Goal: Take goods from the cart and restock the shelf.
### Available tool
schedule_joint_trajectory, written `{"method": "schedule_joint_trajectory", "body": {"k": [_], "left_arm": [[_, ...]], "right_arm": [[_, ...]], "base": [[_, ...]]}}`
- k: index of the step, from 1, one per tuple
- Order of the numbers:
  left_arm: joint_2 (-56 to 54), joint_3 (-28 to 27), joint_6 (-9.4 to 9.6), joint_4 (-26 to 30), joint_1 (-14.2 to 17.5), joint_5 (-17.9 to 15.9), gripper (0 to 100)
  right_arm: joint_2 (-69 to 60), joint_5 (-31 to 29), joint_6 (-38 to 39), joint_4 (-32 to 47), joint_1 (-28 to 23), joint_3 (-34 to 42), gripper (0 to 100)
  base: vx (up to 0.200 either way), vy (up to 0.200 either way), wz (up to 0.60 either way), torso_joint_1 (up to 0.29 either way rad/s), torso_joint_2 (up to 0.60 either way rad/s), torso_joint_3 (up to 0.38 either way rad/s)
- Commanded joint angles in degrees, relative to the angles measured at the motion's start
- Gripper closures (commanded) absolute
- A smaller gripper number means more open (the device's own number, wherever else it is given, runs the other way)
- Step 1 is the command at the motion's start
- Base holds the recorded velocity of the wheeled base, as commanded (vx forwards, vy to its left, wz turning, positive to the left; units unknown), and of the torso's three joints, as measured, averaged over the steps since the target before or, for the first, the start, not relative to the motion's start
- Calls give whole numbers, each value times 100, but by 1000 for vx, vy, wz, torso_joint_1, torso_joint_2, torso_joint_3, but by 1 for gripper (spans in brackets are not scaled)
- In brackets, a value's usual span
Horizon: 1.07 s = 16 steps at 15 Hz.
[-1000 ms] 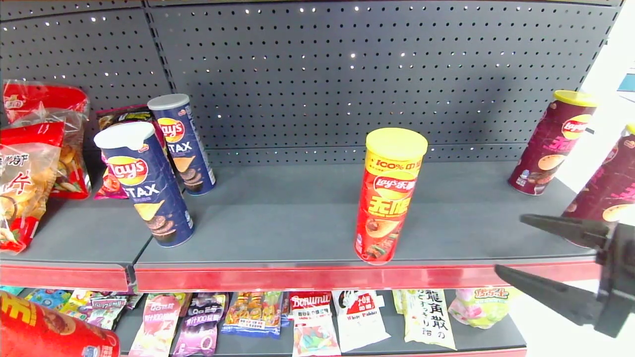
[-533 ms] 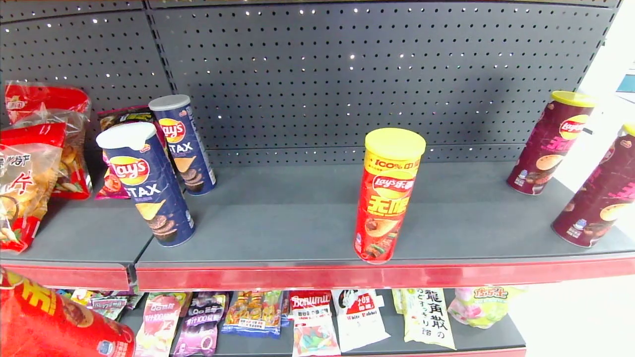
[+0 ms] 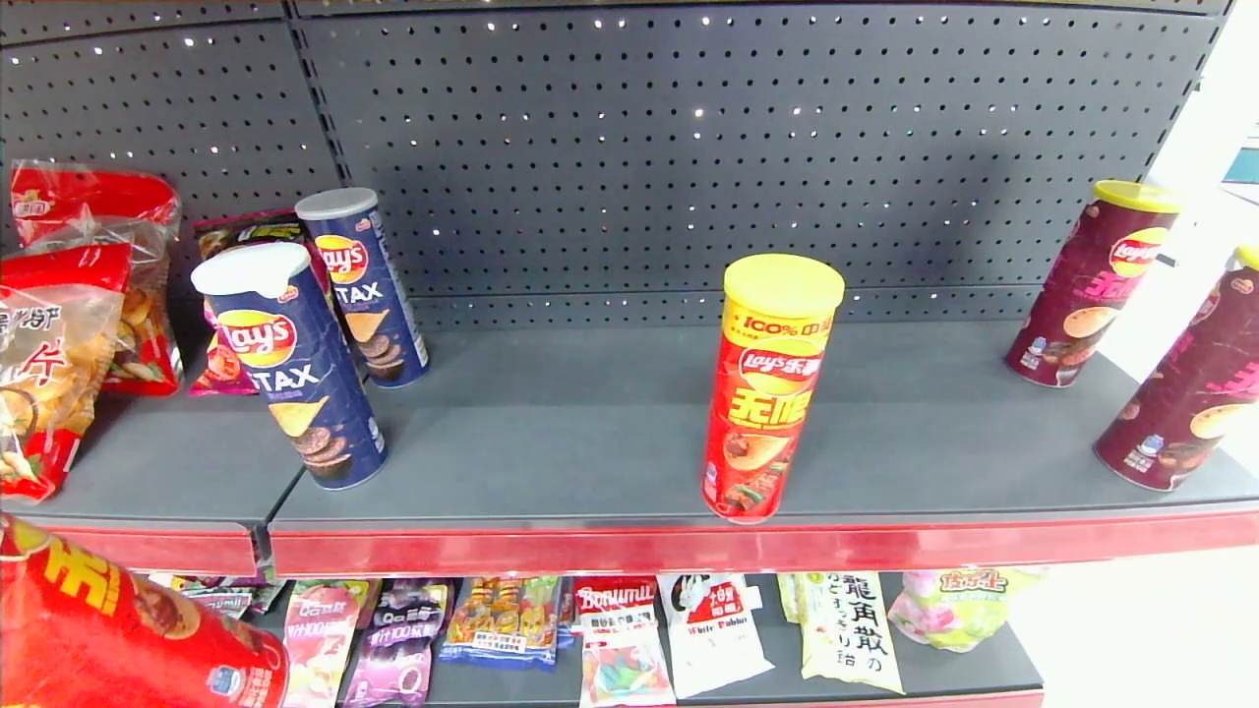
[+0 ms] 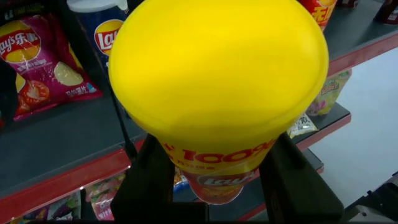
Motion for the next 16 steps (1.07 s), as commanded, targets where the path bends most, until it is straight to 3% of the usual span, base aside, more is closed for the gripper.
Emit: {"method": "schedule_joint_trajectory", "body": {"k": [1, 2, 3, 6, 9, 12, 16], "left_arm": [[53, 0, -5, -34, 1, 0, 100], [88, -26, -5, -131, 1, 0, 100], [97, -17, -5, -148, 1, 0, 100], [106, -9, -5, -148, 1, 8, 100], [106, -9, -101, -148, 1, 17, 100], [79, 18, -110, -148, 1, 35, 100], [70, -9, -119, -148, 1, -9, 100]], "right_arm": [[11, -24, 27, 6, -88, 18, 0], [29, -86, 18, 6, -879, 18, 0], [29, -59, 36, -3, -1125, 27, 0], [29, 99, 45, -11, -1063, 27, 0], [-15, 125, 36, -11, -70, 18, 0], [-375, 107, 36, -11, -448, 27, 0], [-534, 107, 9, -20, -457, 27, 0]], "base": [[0, 0, 0, 0, 0, 0], [0, 0, 0, 0, 0, 0], [0, 0, 0, -2, 2, 51], [0, 0, 0, 0, 0, 0], [0, 0, 0, 0, 0, 0], [0, 0, 0, 0, 0, 0], [0, 0, 0, 0, 0, 0]]}}
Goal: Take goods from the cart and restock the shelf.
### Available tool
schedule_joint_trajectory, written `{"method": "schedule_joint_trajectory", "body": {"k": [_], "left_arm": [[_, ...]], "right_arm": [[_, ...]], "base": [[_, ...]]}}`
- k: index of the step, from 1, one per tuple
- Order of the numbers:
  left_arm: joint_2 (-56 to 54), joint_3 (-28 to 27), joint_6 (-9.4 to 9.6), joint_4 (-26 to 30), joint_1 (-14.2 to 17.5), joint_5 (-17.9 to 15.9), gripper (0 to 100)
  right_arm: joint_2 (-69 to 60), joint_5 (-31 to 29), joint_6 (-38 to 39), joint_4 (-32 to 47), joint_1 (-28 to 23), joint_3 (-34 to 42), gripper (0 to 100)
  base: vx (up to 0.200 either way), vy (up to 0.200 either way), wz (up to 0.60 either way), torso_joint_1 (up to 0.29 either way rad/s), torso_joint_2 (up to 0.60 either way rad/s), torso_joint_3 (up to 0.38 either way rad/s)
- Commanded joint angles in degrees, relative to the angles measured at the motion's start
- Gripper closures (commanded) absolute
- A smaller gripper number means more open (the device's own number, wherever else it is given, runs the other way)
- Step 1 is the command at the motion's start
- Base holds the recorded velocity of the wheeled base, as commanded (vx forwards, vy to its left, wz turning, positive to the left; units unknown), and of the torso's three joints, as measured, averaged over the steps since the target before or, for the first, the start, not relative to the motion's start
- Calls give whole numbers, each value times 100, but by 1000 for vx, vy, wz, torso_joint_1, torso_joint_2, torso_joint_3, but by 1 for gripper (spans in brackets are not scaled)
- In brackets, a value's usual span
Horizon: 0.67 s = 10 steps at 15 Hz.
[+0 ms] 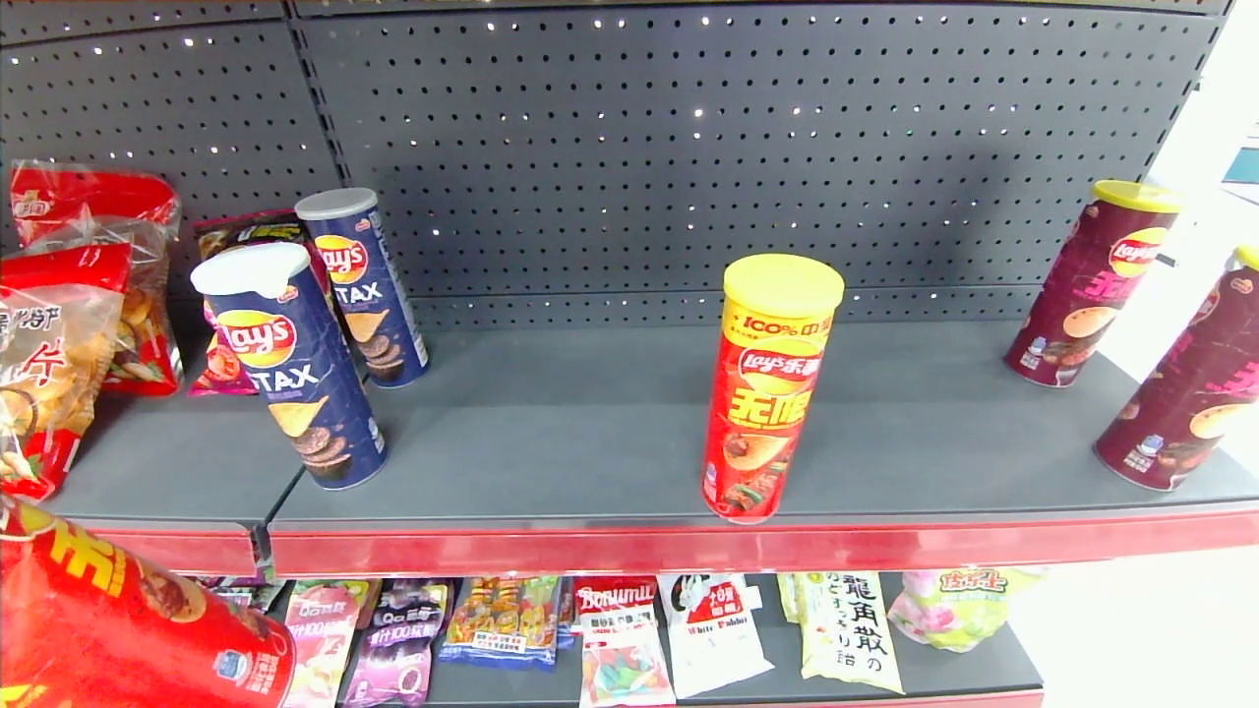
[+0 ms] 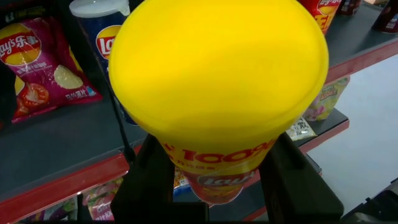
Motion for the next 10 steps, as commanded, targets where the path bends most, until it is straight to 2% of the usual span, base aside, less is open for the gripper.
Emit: {"method": "schedule_joint_trajectory", "body": {"k": [1, 3, 6, 10], "left_arm": [[3, -52, -12, -1, -2, -21, 100], [-6, -61, -12, -1, -2, -179, 100], [-6, -52, -12, -18, -2, -214, 100], [20, -52, -12, -18, -2, -214, 100]], "right_arm": [[-75, -1, 5, -3, -9, 2, 0], [-75, -19, -4, -3, -9, 2, 0], [-75, -19, -4, -3, -9, 2, 0], [-75, -19, -4, -3, -9, 2, 0]], "base": [[0, 0, 0, 0, 0, 0], [0, 0, 0, 0, 0, 0], [0, 0, 0, 0, 0, 0], [0, 0, -600, 4, 0, 11]]}}
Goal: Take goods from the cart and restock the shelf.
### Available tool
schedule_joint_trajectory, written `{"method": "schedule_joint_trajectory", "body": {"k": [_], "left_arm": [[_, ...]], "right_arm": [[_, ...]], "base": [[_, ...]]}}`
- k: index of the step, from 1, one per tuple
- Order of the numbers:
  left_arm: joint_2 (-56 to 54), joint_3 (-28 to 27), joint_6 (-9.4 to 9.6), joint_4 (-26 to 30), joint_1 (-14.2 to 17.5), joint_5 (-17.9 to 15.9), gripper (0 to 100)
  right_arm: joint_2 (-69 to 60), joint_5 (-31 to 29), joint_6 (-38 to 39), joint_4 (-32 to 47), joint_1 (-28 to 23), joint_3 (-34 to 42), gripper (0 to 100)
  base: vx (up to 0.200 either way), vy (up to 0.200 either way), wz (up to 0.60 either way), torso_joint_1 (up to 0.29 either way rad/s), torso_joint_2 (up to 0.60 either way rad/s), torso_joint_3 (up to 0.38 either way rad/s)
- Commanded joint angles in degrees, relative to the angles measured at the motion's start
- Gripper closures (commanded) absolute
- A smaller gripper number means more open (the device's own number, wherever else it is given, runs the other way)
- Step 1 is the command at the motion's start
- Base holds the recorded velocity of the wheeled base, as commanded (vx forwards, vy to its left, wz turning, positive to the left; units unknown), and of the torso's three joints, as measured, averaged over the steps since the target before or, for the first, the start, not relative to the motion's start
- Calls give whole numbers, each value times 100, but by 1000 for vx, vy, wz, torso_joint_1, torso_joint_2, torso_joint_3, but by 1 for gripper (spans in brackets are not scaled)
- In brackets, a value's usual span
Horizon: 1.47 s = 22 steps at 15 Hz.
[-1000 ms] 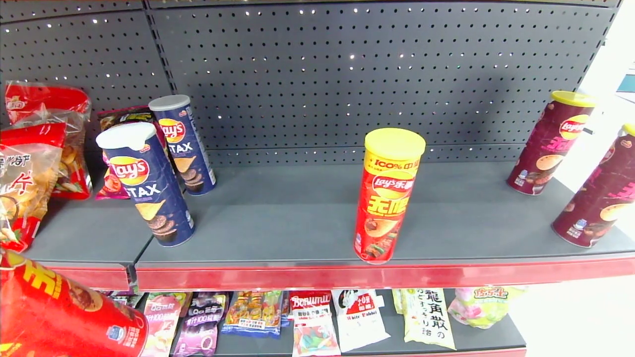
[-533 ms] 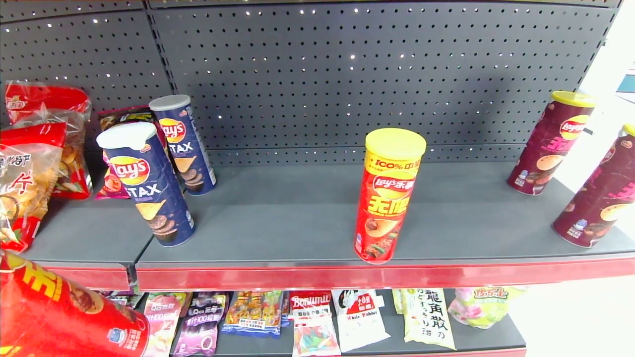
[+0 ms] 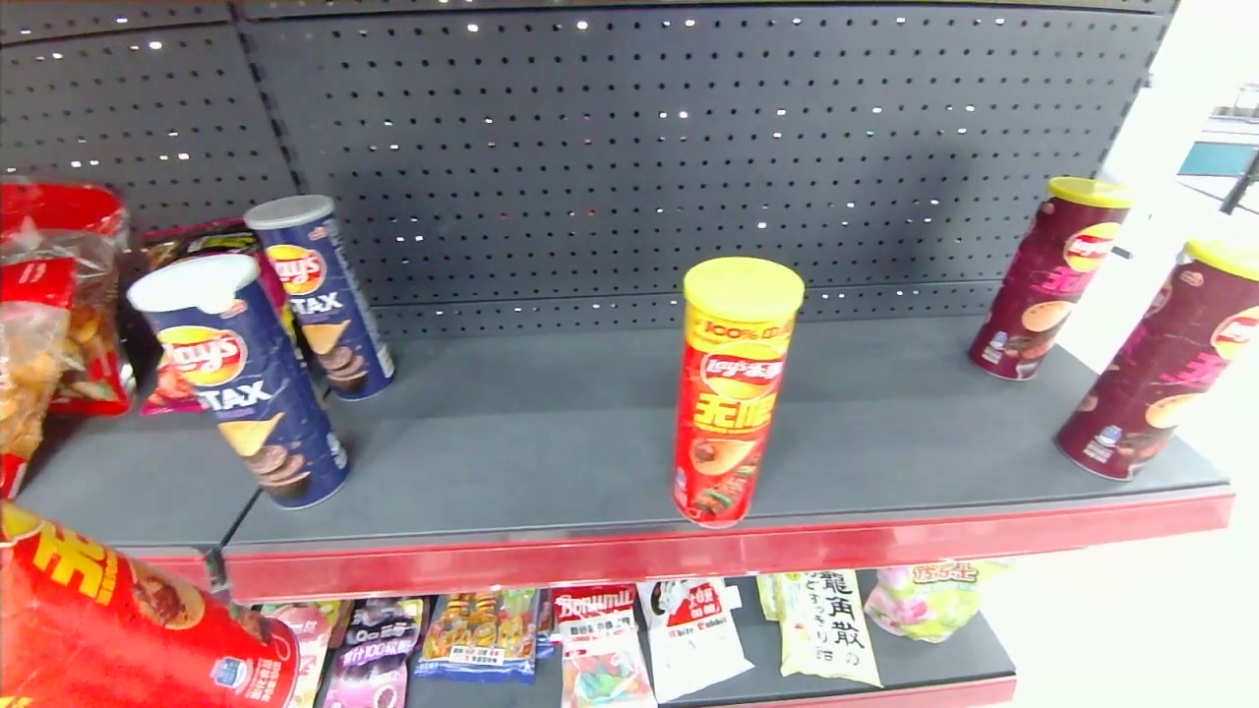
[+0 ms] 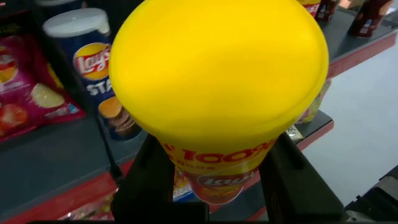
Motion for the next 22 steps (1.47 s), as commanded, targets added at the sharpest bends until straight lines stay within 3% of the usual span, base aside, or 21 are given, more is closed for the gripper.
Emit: {"method": "schedule_joint_trajectory", "body": {"k": [1, 7, 13, 17, 22], "left_arm": [[18, 3, -1, -12, 6, -1, 100], [229, -15, -89, -29, 6, 26, 100], [1661, -50, -98, -1207, -56, -45, 100], [2725, -68, -98, -2139, -416, -133, 100], [3718, -481, -89, -2455, -636, -71, 100]], "right_arm": [[-7, 3, -8, 7, 4, 1, 0], [-7, 3, 19, 7, 4, 1, 0], [1, 3, 19, 7, 4, 1, 0], [1, 3, 19, 7, 4, 1, 0], [-7, 3, 19, 7, 4, 1, 0]], "base": [[0, 0, -600, 12, 7, 2], [0, 0, -100, 4, 0, 0], [0, 0, 0, 0, 0, 0], [0, 0, 0, 0, 0, 0], [0, 0, 0, 0, 0, 0]]}}
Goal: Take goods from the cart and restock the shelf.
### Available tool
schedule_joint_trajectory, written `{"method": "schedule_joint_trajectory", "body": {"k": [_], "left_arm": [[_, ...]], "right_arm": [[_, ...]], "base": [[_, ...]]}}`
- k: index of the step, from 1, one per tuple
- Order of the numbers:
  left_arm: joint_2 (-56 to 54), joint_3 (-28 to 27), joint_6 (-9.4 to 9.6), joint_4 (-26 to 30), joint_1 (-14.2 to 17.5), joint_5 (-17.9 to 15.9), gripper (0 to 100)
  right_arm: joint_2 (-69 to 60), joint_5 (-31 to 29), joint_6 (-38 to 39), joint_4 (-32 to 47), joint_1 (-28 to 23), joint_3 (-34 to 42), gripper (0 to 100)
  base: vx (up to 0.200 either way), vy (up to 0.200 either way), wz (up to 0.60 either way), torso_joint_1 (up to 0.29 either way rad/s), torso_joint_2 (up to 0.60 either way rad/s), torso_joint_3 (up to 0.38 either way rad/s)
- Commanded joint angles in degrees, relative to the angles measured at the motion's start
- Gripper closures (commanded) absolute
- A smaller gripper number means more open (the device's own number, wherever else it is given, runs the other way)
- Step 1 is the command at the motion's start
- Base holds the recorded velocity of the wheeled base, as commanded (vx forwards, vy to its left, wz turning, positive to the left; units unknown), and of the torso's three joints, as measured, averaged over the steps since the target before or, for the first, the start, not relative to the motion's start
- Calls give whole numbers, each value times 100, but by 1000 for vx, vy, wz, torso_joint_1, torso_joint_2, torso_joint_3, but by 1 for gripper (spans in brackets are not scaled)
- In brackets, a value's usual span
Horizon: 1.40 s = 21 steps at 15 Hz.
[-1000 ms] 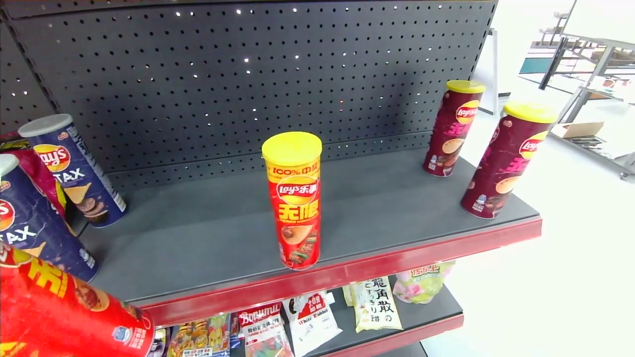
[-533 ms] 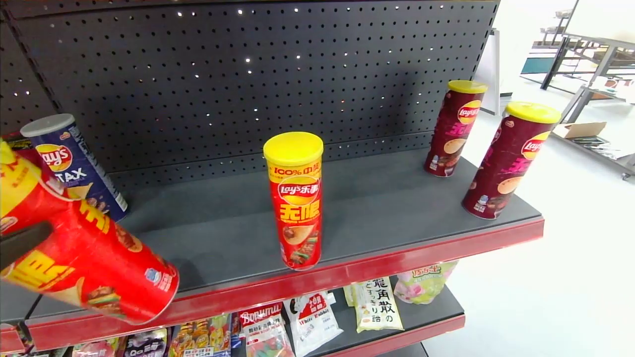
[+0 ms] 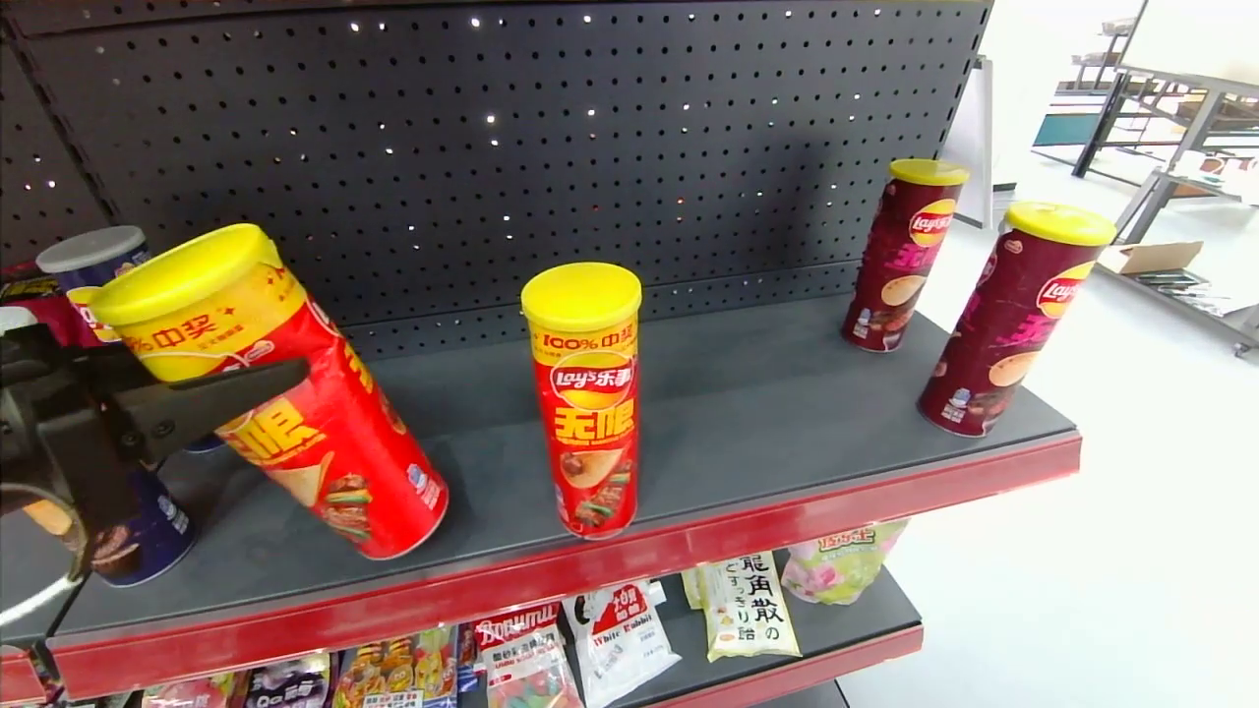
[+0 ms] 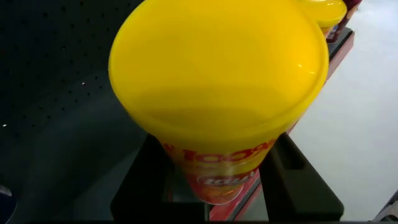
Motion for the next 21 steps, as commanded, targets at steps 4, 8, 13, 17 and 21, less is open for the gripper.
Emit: {"method": "schedule_joint_trajectory", "body": {"k": [4, 8, 13, 17, 21], "left_arm": [[1762, -904, 39, -812, -276, 276, 100], [2474, -1247, 4, -1181, -399, 276, 100], [3591, -1915, 30, -1963, -733, 294, 100], [3977, -2310, 39, -1954, -900, 285, 100], [4118, -2460, 171, -1875, -936, 259, 100]], "right_arm": [[0, 2, -1, -9, 1, 1, 0], [0, 2, -1, -9, 1, 1, 0], [0, 2, -1, -1, 1, 1, 0], [9, 2, -1, -1, 1, 1, 0], [9, 2, -1, -1, 1, 1, 0]], "base": [[0, 0, 0, 0, 0, 0], [0, 0, 0, 0, 0, 0], [0, 0, 0, 0, 0, 0], [0, 0, 0, 0, 0, 0], [0, 0, 0, 0, 0, 0]]}}
